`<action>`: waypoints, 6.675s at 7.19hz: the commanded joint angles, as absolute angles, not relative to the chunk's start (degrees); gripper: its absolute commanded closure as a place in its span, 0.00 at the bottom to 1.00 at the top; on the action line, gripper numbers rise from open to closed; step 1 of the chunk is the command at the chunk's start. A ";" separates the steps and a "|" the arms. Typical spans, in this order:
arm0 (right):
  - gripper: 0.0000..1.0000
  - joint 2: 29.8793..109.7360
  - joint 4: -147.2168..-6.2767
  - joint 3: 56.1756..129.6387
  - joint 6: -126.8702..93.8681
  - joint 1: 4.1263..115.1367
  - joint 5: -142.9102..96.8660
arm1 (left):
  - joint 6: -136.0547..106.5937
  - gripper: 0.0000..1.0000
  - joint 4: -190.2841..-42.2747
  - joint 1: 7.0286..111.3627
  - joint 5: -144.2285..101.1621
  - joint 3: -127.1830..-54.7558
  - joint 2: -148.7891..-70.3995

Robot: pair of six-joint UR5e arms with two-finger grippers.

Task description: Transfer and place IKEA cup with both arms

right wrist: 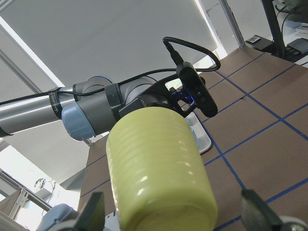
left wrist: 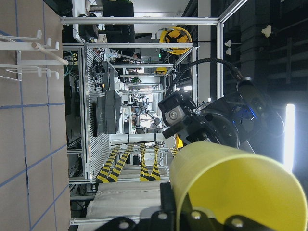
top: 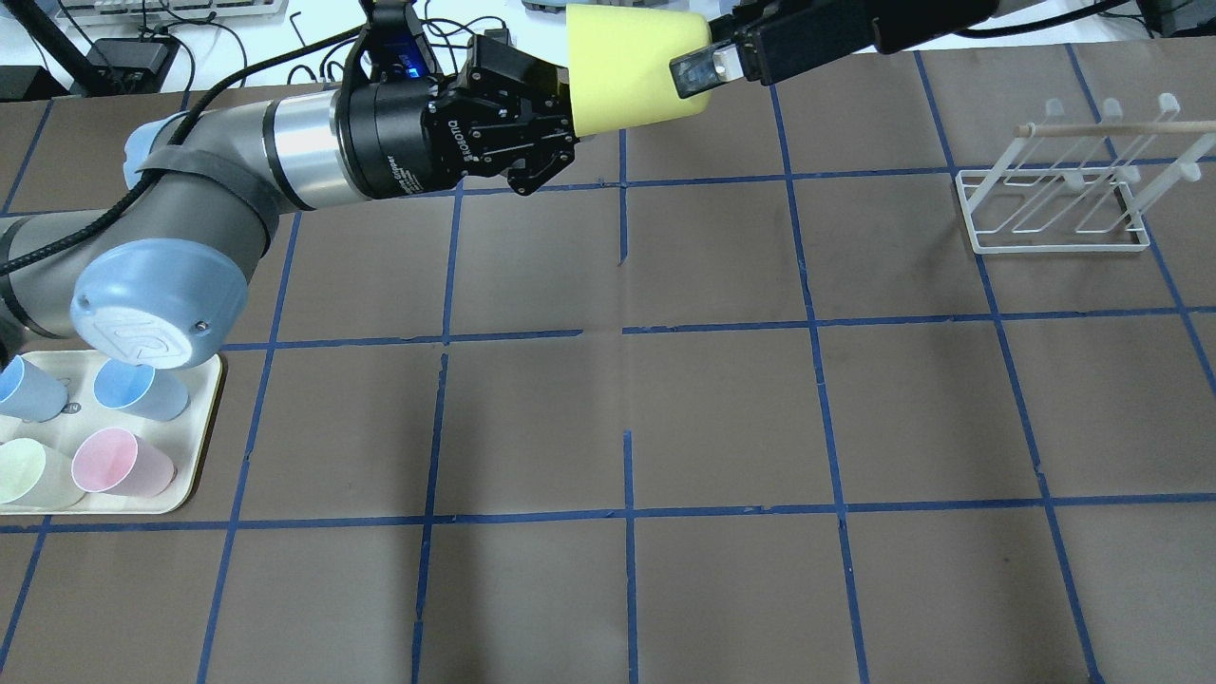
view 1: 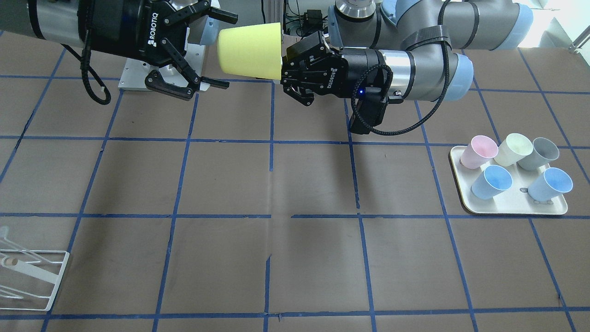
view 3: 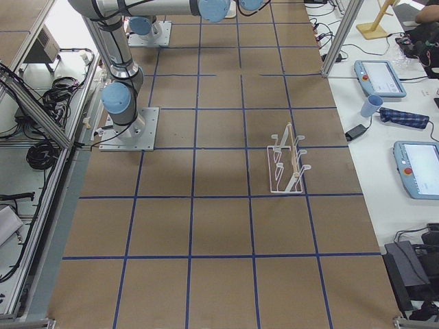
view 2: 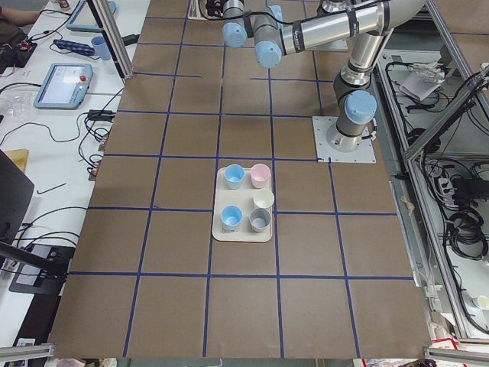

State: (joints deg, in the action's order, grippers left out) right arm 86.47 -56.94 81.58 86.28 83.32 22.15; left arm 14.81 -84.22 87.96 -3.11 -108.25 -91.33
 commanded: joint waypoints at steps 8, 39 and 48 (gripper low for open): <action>0.00 85.34 -57.39 81.82 74.31 83.32 46.16 | 12.56 1.00 -81.66 72.87 66.96 -104.94 -88.33; 0.00 88.95 -90.09 84.90 2.11 88.77 88.59 | 72.86 0.16 -69.96 41.83 87.54 -92.20 -112.77; 0.00 88.95 -90.09 84.90 2.20 88.77 88.24 | 15.20 0.00 -89.72 80.63 88.33 -86.75 -94.94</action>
State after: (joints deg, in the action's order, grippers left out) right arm 88.95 -90.09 84.90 2.21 88.77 88.24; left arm 25.32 -88.05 74.24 88.29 -86.27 -97.66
